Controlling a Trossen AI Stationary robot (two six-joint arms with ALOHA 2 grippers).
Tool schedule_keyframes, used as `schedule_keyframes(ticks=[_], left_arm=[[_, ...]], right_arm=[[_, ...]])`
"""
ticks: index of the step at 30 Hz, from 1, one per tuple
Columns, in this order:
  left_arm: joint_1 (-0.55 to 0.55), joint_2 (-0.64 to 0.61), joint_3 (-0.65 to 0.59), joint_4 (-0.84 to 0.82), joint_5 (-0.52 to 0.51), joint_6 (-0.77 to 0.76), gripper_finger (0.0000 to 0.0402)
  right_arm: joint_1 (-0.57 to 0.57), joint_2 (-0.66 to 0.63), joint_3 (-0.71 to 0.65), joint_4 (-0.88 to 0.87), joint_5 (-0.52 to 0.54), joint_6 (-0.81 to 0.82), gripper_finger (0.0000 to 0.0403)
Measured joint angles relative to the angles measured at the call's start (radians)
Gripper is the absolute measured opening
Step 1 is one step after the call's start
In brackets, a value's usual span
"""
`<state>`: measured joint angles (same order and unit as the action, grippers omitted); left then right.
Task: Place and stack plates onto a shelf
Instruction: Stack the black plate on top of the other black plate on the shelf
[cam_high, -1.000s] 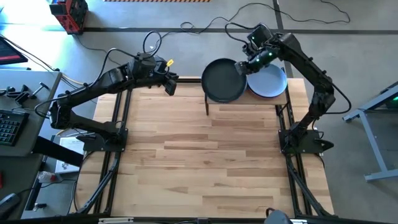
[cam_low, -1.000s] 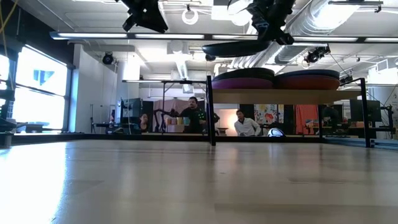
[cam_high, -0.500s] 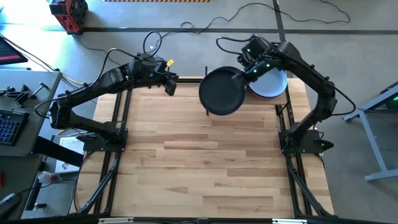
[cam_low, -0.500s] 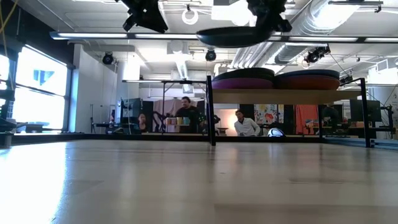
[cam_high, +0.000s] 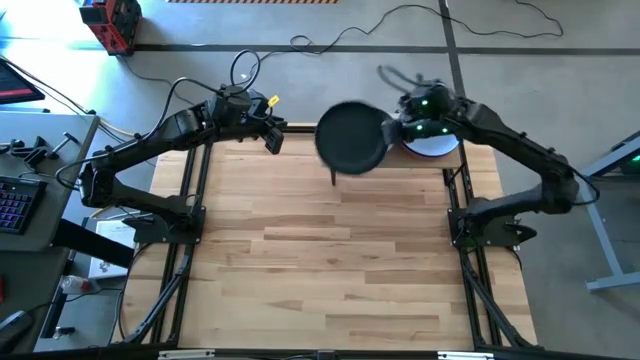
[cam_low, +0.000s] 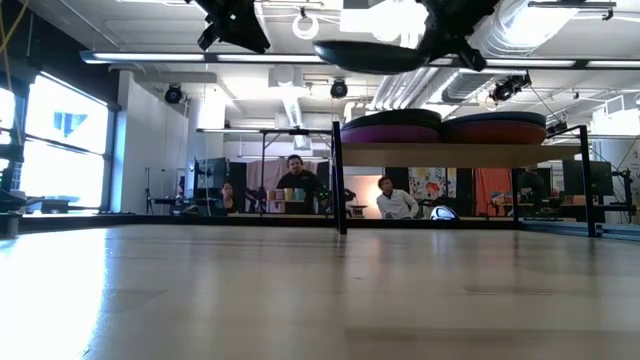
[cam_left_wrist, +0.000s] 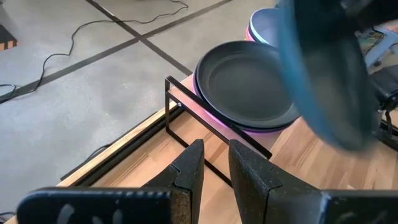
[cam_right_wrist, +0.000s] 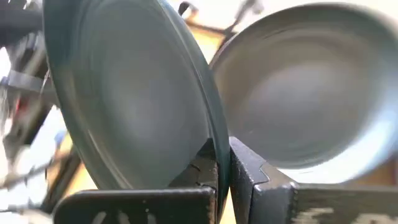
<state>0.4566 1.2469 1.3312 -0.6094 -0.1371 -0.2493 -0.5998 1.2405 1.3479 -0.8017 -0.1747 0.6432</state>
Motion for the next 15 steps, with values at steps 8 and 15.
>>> schedule_keyframes(ticks=[8,15], left_arm=[[0.000,0.000,0.000,0.000,0.000,-0.001,0.0065],[0.000,0.000,0.000,0.000,0.000,-0.001,0.0065]], right_arm=[[-0.183,-0.004,-0.007,0.020,-0.029,0.125,0.0000],[-0.232,0.037,-0.007,-0.023,-0.088,0.111,0.0000]])
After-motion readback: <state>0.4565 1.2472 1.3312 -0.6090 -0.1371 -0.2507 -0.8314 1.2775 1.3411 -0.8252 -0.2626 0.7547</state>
